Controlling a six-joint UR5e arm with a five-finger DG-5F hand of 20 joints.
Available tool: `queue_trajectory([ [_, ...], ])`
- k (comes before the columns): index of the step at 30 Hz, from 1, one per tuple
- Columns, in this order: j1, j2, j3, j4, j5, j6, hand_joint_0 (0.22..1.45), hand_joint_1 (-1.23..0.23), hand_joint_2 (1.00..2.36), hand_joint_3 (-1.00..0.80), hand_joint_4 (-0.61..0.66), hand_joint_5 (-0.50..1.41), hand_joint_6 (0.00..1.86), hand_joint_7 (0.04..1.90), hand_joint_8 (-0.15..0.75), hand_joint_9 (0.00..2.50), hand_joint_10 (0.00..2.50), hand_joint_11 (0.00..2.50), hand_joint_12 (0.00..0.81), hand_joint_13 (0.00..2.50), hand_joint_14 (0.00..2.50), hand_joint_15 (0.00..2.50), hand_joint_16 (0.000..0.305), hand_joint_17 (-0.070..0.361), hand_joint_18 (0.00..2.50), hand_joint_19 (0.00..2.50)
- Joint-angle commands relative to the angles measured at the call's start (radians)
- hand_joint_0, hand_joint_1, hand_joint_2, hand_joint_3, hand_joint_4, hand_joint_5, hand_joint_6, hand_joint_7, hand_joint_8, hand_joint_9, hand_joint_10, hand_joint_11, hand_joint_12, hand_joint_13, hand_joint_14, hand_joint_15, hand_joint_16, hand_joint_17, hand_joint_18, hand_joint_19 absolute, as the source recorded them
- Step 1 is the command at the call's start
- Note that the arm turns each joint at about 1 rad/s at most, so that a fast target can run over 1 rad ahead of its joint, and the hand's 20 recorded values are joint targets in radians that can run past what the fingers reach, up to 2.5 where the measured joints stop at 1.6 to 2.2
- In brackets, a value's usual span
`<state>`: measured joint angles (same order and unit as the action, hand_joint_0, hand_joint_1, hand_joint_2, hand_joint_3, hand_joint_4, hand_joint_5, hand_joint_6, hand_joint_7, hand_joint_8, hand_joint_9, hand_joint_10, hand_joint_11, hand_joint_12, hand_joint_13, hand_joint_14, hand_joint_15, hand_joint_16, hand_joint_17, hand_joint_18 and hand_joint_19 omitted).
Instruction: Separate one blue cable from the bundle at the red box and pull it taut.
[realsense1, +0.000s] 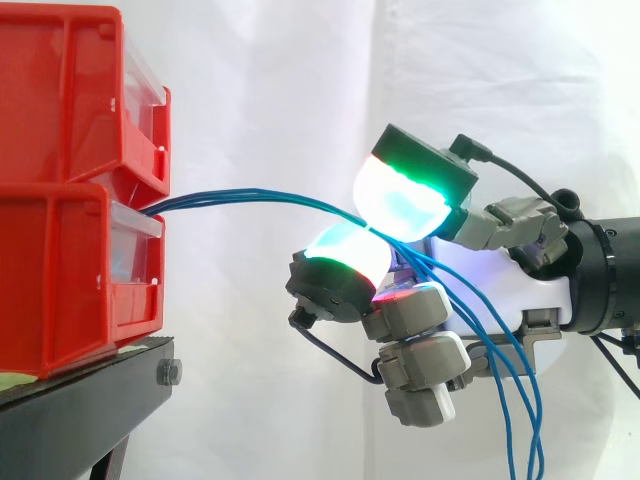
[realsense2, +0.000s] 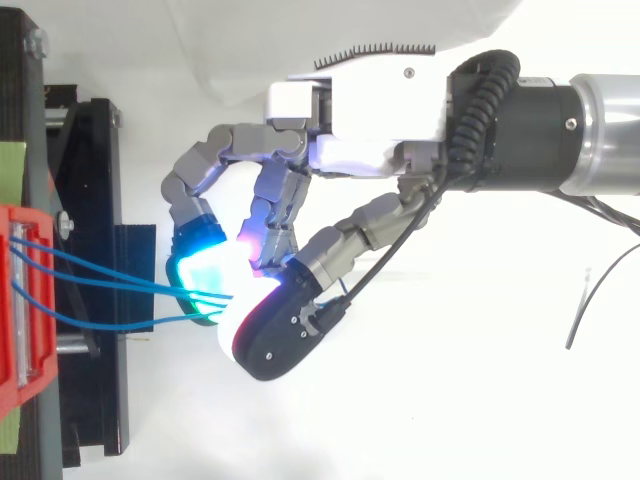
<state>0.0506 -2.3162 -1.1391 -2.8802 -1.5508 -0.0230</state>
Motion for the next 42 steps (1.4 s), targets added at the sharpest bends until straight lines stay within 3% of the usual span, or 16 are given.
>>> queue_trajectory([
  [1, 0.000, 0.000, 0.001, 0.001, 0.000, 0.000, 0.63, -1.10, 1.00, -0.50, -0.03, -0.13, 0.92, 1.28, 0.255, 1.14, 0.03, 1.22, 0.329, 1.16, 0.03, 1.16, 0.046, 0.105, 0.91, 0.92],
  [8, -0.002, 0.000, -0.001, 0.001, 0.000, 0.000, 0.62, -1.11, 1.00, -0.50, -0.04, -0.12, 0.92, 1.28, 0.263, 1.15, 0.03, 1.22, 0.329, 1.16, 0.03, 1.17, 0.047, 0.105, 0.92, 0.93],
  [16, 0.000, 0.000, -0.001, 0.001, 0.000, 0.000, 0.47, -0.97, 1.00, -0.50, -0.01, -0.12, 0.91, 1.21, 0.306, 1.21, 0.02, 1.21, 0.378, 1.22, 0.03, 1.15, 0.055, 0.124, 0.99, 0.94],
  [22, 0.000, 0.000, 0.001, 0.001, 0.000, 0.000, 0.53, -0.75, 1.00, -0.50, -0.01, -0.12, 0.90, 1.19, 0.286, 1.22, 0.03, 1.20, 0.353, 1.21, 0.03, 1.17, 0.051, 0.116, 0.97, 0.96],
  [29, 0.000, 0.000, -0.001, 0.001, 0.000, 0.000, 0.63, -0.83, 1.00, -0.50, -0.01, -0.12, 0.89, 1.23, 0.268, 1.21, 0.03, 1.22, 0.331, 1.21, 0.03, 1.20, 0.048, 0.108, 0.95, 0.99],
  [33, 0.000, 0.000, -0.001, -0.001, 0.000, 0.000, 0.59, -0.89, 1.00, -0.50, 0.00, -0.13, 0.89, 1.24, 0.273, 1.19, 0.03, 1.23, 0.344, 1.20, 0.03, 1.19, 0.049, 0.110, 0.94, 1.00],
  [42, 0.000, 0.000, -0.001, 0.001, 0.000, 0.000, 0.59, -0.72, 1.00, -0.50, -0.02, -0.12, 0.86, 1.19, 0.281, 1.23, 0.03, 1.21, 0.344, 1.21, 0.03, 1.19, 0.049, 0.109, 0.95, 1.01],
])
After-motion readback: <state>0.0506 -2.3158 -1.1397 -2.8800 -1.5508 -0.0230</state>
